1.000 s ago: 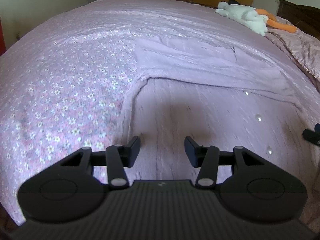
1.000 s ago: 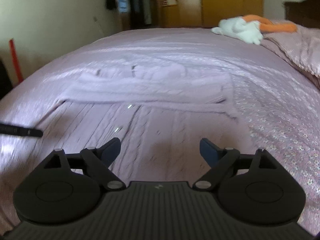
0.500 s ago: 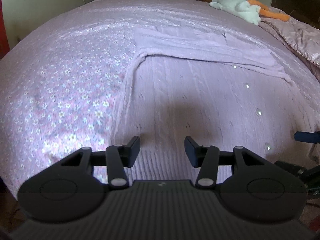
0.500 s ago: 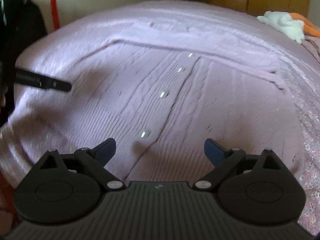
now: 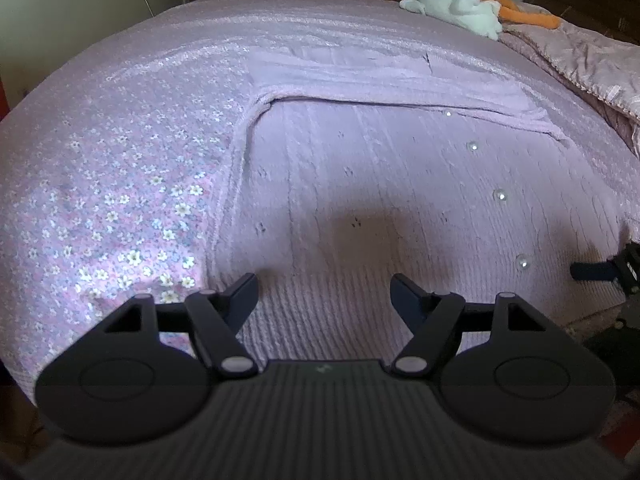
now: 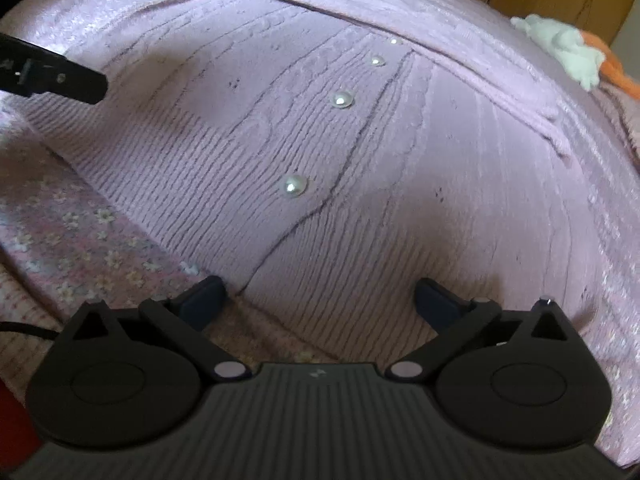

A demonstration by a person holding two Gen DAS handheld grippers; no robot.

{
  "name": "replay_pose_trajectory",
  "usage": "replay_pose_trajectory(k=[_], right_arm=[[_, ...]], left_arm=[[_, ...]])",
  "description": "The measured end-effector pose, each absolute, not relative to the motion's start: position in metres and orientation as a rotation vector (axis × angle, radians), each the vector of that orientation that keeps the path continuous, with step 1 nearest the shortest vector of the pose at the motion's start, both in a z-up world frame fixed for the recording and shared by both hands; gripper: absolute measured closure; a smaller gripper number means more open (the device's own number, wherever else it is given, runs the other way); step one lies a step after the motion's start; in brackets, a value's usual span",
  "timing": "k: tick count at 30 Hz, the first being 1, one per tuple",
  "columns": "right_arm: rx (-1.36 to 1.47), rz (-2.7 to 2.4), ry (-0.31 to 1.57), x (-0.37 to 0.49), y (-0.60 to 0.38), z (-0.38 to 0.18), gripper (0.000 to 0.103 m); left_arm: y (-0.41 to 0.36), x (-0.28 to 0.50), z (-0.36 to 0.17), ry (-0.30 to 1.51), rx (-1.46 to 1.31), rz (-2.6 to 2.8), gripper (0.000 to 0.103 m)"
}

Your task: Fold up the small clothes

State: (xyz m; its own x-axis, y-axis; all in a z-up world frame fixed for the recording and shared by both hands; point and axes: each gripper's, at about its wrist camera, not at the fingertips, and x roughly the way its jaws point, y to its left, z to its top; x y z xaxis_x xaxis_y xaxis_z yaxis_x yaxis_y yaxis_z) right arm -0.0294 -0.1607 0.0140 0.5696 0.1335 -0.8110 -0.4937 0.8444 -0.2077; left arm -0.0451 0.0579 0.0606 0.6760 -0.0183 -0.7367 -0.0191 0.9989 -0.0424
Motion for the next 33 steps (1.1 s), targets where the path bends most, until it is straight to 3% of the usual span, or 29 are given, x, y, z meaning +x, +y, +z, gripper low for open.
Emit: replay_pose_trajectory(k=[20,23,31,33], right_arm=[[-0.422,0.310,0.740,-0.017,-0.155,0.012,0.001],[-0.405,0.347,0.716,-0.021,-0.156,0.016,0.016],[-0.373,0.359,0.650,-0.029,-0.154,0.030,0.081],[-0.340,0.340,0.642,-0.025,-0.158,0.035,0.086]], left_arm=[[0.036,-0.057,0.052,0.801,0.024,-0.162,0.028],[0.031,-0.056,0.049,0.817,0.057,-0.166,0.028],[0.030,-0.051,0.042,0.855,0.082,-0.144,0.028],[0.029,-0.048,0.040,0.870,0.097,-0.117,0.028]])
